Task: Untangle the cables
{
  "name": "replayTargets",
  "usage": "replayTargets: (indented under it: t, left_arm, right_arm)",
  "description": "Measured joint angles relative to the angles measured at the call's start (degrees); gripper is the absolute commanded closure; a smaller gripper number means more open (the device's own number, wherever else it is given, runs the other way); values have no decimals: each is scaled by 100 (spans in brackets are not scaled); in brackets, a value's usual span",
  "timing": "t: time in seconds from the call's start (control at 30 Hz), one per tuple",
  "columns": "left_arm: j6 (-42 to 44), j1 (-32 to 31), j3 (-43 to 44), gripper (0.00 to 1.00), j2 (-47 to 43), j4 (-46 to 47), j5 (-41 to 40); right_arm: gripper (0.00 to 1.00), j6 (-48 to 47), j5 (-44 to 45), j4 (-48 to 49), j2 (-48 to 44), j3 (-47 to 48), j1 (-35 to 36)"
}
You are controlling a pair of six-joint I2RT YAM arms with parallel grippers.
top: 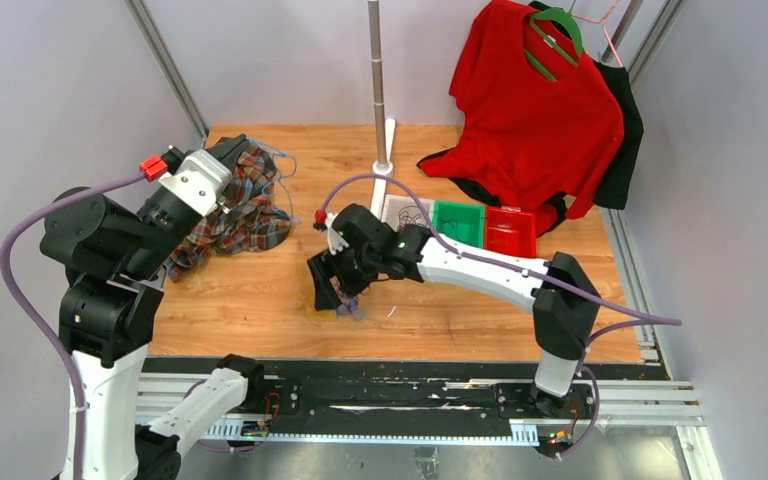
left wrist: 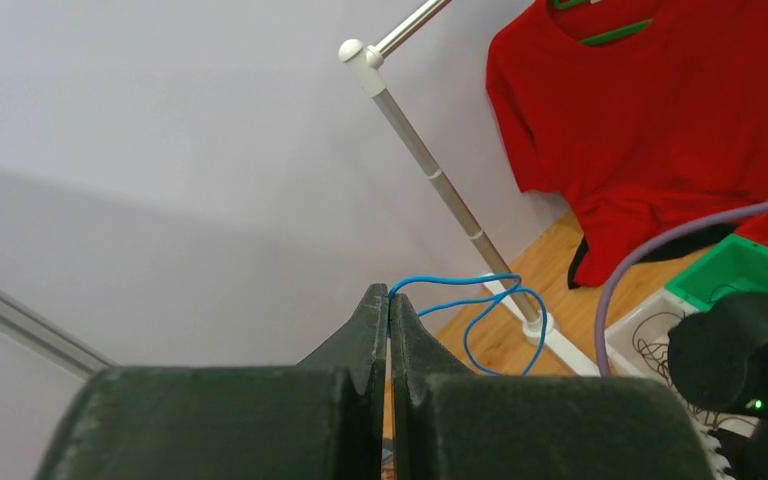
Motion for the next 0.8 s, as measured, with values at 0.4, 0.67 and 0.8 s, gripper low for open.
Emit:
replayTargets:
  t: [0.4, 0.67, 0.8]
  left_arm:
    - [-2, 0, 0, 100, 2, -24, -24]
    - [17, 0, 2, 100, -7, -94, -42]
    - [9, 0, 4, 100, -24, -173, -33]
  right_arm:
    - [22, 48, -964, -2487, 586, 691, 15]
    - [18, -168, -376, -2909, 844, 2087, 136]
    - [18, -330, -111, -2806, 428, 1690, 146]
